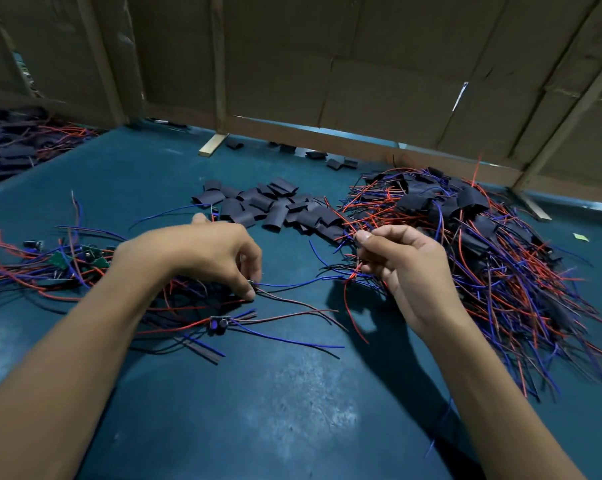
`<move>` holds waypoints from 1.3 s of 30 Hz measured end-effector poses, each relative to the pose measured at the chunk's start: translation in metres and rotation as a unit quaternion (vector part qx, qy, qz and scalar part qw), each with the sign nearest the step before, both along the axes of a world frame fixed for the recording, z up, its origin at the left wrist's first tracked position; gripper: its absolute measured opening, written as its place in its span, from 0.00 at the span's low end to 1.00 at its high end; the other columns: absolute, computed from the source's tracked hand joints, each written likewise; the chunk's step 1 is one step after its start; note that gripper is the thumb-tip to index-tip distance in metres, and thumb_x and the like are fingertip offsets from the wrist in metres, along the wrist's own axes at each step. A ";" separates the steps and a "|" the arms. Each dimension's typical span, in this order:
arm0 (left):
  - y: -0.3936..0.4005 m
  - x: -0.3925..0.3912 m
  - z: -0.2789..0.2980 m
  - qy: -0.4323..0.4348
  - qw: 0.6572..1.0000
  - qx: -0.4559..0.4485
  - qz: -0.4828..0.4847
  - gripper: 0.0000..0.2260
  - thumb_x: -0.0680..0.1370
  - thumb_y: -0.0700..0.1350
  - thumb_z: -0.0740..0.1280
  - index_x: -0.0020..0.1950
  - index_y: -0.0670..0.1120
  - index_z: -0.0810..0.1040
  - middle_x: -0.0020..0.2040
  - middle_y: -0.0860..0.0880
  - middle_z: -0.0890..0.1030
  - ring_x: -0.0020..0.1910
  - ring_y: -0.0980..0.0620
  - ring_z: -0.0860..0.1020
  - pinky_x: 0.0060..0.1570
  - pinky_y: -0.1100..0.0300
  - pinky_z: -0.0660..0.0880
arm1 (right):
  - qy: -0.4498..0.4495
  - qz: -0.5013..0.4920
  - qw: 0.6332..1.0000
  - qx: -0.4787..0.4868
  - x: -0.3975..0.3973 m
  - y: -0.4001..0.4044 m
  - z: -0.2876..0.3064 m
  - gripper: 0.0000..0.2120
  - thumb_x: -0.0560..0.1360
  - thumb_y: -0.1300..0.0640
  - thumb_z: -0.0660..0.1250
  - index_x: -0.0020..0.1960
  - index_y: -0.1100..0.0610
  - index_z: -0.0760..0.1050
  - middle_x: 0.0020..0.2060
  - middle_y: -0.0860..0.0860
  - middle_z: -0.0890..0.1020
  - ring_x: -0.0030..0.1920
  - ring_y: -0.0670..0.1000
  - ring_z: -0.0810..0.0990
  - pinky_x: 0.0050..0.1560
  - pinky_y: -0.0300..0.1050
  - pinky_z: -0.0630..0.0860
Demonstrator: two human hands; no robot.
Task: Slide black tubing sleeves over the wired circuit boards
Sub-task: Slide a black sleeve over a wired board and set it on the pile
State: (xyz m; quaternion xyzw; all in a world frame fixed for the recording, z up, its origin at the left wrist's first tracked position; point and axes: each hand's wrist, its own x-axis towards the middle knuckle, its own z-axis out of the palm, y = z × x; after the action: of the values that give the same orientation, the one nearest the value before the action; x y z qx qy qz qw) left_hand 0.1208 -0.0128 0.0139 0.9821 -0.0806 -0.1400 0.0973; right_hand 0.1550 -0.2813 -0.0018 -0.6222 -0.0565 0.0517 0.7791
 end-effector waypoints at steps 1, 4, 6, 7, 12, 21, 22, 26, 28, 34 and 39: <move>-0.003 0.001 -0.001 -0.017 1.000 0.026 -0.003 0.12 0.67 0.64 0.77 0.44 0.61 0.82 0.42 0.62 0.82 0.47 0.64 0.76 0.52 0.51 0.61 | -0.001 -0.004 1.000 -0.005 0.000 0.000 -0.001 0.09 0.72 0.65 0.76 0.43 0.57 0.77 0.35 0.53 0.81 0.36 0.51 0.80 0.35 0.40 0.77; -0.010 0.001 -0.003 -0.045 0.997 0.052 -0.018 0.09 0.71 0.62 0.74 0.42 0.59 0.81 0.42 0.59 0.81 0.48 0.60 0.74 0.53 0.51 0.61 | -0.014 -0.018 1.000 -0.019 0.001 0.002 -0.003 0.09 0.72 0.65 0.76 0.44 0.58 0.77 0.34 0.52 0.81 0.36 0.51 0.80 0.35 0.40 0.77; -0.014 0.000 -0.001 -0.047 0.998 0.033 -0.033 0.06 0.74 0.58 0.73 0.41 0.58 0.80 0.41 0.59 0.81 0.46 0.61 0.76 0.53 0.52 0.61 | -0.022 -0.035 0.999 -0.019 0.003 0.003 -0.006 0.08 0.72 0.65 0.76 0.45 0.59 0.77 0.34 0.52 0.81 0.37 0.52 0.80 0.35 0.41 0.77; -0.016 -0.001 0.001 -0.061 0.997 0.016 -0.042 0.05 0.75 0.57 0.72 0.42 0.58 0.80 0.41 0.59 0.81 0.46 0.62 0.76 0.56 0.52 0.63 | -0.028 -0.044 0.999 -0.016 0.003 0.003 -0.007 0.08 0.72 0.65 0.76 0.46 0.59 0.77 0.35 0.52 0.81 0.37 0.52 0.80 0.35 0.42 0.77; -0.028 -0.005 0.006 -0.258 0.929 -0.263 -0.035 0.01 0.79 0.44 0.72 0.48 0.47 0.82 0.43 0.54 0.83 0.44 0.56 0.81 0.51 0.53 0.77 | -0.072 -0.082 0.994 0.015 0.004 -0.001 -0.005 0.08 0.73 0.69 0.73 0.43 0.58 0.78 0.43 0.56 0.85 0.41 0.52 0.82 0.44 0.45 0.79; -0.054 0.000 0.016 -0.140 0.574 -0.796 0.134 0.08 0.85 0.51 0.58 0.48 0.52 0.67 0.35 0.50 0.76 0.22 0.57 0.62 0.26 0.63 0.54 | -0.099 -0.091 0.990 0.044 0.003 -0.001 -0.005 0.14 0.68 0.70 0.77 0.50 0.58 0.81 0.49 0.56 0.85 0.51 0.52 0.82 0.58 0.49 0.78; -0.055 0.002 0.015 -0.107 0.533 -0.827 0.145 0.09 0.85 0.53 0.57 0.48 0.52 0.68 0.33 0.52 0.73 0.22 0.58 0.59 0.25 0.63 0.52 | -0.105 -0.081 0.991 0.012 0.001 0.002 -0.006 0.15 0.69 0.70 0.76 0.52 0.58 0.81 0.50 0.55 0.85 0.51 0.50 0.83 0.57 0.45 0.78; -0.062 0.005 0.007 -0.023 0.393 -0.900 0.188 0.13 0.85 0.54 0.57 0.53 0.46 0.74 0.31 0.53 0.65 0.27 0.58 0.56 0.26 0.66 0.52 | -0.112 0.017 0.990 -0.085 -0.009 0.015 -0.007 0.17 0.70 0.69 0.76 0.56 0.57 0.81 0.51 0.55 0.86 0.47 0.47 0.84 0.51 0.39 0.81; -0.064 0.006 0.004 -0.015 0.338 -0.919 0.201 0.14 0.85 0.53 0.57 0.51 0.45 0.76 0.31 0.53 0.63 0.28 0.57 0.56 0.27 0.66 0.54 | -0.102 0.095 0.984 -0.114 -0.016 0.020 -0.010 0.18 0.71 0.69 0.76 0.58 0.57 0.80 0.48 0.57 0.86 0.42 0.50 0.85 0.47 0.42 0.82; -0.059 0.010 0.002 -0.083 0.282 -0.932 0.210 0.14 0.86 0.53 0.55 0.50 0.46 0.73 0.31 0.52 0.64 0.27 0.56 0.58 0.27 0.64 0.59 | -0.139 0.210 0.941 -0.227 -0.023 0.020 -0.014 0.17 0.77 0.63 0.71 0.65 0.56 0.78 0.49 0.58 0.86 0.45 0.50 0.85 0.46 0.43 0.80; -0.051 0.008 0.010 -0.144 0.313 -0.923 0.169 0.14 0.86 0.54 0.54 0.51 0.47 0.72 0.31 0.52 0.65 0.28 0.55 0.59 0.28 0.63 0.60 | -0.043 0.348 0.923 -0.158 -0.023 0.010 -0.002 0.12 0.81 0.58 0.65 0.61 0.63 0.76 0.52 0.61 0.85 0.47 0.59 0.85 0.43 0.49 0.80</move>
State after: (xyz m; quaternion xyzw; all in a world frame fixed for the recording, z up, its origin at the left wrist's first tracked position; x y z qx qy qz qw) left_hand 0.1288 -0.0641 0.0235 0.2511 -0.0025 0.1889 0.9494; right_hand 0.1319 -0.2714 -0.0036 -0.6799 -0.2937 0.3012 0.6007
